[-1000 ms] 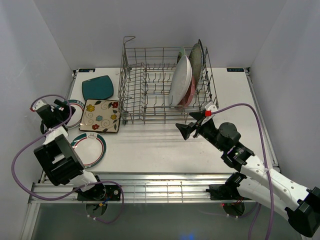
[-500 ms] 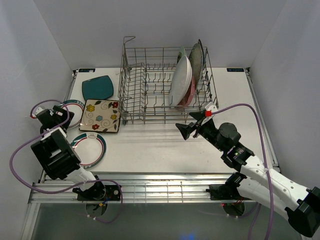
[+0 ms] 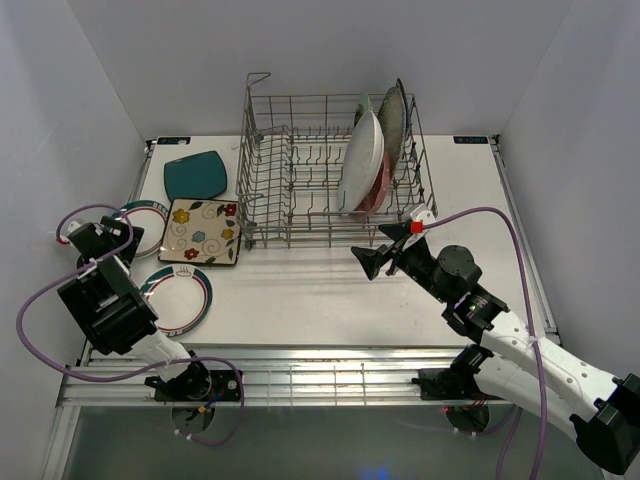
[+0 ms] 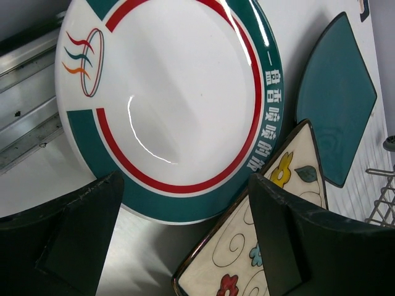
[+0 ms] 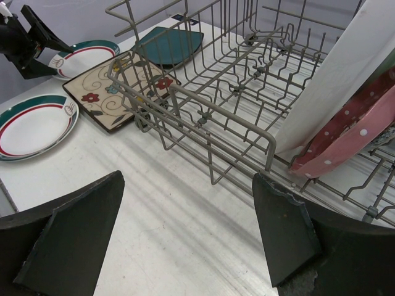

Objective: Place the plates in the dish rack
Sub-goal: Pick up the plate from the corner of the board.

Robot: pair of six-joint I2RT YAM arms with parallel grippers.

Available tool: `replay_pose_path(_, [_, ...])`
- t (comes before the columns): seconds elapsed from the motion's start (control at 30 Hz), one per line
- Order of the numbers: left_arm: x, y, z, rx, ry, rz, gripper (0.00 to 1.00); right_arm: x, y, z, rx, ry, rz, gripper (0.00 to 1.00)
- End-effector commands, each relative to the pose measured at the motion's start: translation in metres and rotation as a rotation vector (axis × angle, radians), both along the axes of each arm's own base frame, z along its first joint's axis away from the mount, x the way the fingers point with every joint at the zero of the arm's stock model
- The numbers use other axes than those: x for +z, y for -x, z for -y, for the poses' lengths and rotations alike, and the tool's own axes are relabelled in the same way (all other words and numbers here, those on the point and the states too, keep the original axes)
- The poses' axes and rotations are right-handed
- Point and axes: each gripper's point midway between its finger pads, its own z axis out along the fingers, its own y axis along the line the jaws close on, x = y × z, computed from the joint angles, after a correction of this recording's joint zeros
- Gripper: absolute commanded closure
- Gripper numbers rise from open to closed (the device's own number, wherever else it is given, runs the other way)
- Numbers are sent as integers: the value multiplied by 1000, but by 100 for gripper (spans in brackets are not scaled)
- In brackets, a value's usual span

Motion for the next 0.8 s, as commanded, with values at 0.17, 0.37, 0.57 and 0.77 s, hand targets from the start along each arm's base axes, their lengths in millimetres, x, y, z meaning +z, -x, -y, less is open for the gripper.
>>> replay_pose_path(0.17, [21, 4, 7, -27, -10, 67, 8, 17, 2, -3, 14, -50, 38, 10])
replay_pose_path(0.37, [47, 11, 5, -11, -91, 119, 8, 16, 2, -3, 14, -44, 31, 10])
replay_pose_path(0.57, [76, 24, 1, 37, -201, 156, 6, 17, 3, -2, 15, -49, 35, 10])
replay_pose_path(0.77, [49, 32, -12, 74, -137, 73, 3, 18, 2, -3, 14, -46, 34, 10])
